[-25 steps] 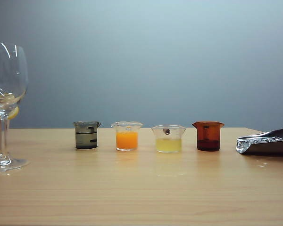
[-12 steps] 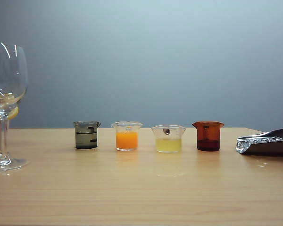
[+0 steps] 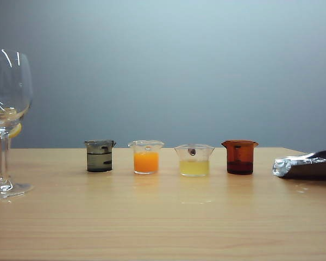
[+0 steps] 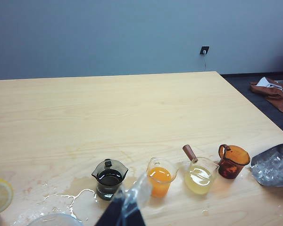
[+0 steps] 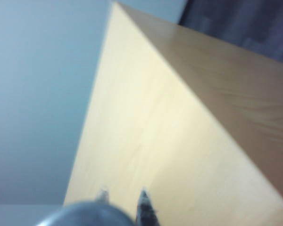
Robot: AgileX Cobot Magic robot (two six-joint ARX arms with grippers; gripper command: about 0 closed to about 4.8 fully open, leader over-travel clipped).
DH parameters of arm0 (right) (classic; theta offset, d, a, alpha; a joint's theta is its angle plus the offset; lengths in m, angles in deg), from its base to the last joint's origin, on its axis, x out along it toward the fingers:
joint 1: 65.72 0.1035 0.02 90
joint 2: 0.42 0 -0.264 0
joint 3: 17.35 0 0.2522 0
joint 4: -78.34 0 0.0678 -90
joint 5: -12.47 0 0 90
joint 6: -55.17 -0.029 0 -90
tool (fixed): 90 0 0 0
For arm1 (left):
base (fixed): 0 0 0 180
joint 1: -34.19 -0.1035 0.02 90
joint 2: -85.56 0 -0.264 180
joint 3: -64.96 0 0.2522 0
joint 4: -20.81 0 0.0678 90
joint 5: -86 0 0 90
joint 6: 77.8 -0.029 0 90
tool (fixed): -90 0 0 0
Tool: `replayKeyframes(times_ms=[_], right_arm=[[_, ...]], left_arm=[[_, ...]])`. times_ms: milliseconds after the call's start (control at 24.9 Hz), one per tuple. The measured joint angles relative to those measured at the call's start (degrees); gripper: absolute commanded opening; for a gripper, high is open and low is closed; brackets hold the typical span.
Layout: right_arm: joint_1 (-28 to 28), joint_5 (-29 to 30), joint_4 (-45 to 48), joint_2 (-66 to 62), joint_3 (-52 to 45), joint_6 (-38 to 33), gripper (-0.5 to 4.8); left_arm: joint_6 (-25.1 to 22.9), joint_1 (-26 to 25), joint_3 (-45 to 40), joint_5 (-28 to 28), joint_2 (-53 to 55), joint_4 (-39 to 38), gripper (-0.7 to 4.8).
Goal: Pick up the ice scoop on the desk filled with ice cubes, pour the ice into the goblet, and finally put the scoop back on the table.
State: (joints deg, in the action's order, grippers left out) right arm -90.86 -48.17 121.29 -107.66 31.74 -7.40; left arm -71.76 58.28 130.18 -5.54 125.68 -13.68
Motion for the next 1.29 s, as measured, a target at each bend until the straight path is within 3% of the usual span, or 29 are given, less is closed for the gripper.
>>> replayKeyframes(times_ms=[1286], right_arm=[[-2.9, 6.4, -1.1, -0.2, -0.1, -7.6, -0.05]], left_arm=[[0.0, 0.0, 0.0, 0.0, 0.0, 0.0, -0.06]])
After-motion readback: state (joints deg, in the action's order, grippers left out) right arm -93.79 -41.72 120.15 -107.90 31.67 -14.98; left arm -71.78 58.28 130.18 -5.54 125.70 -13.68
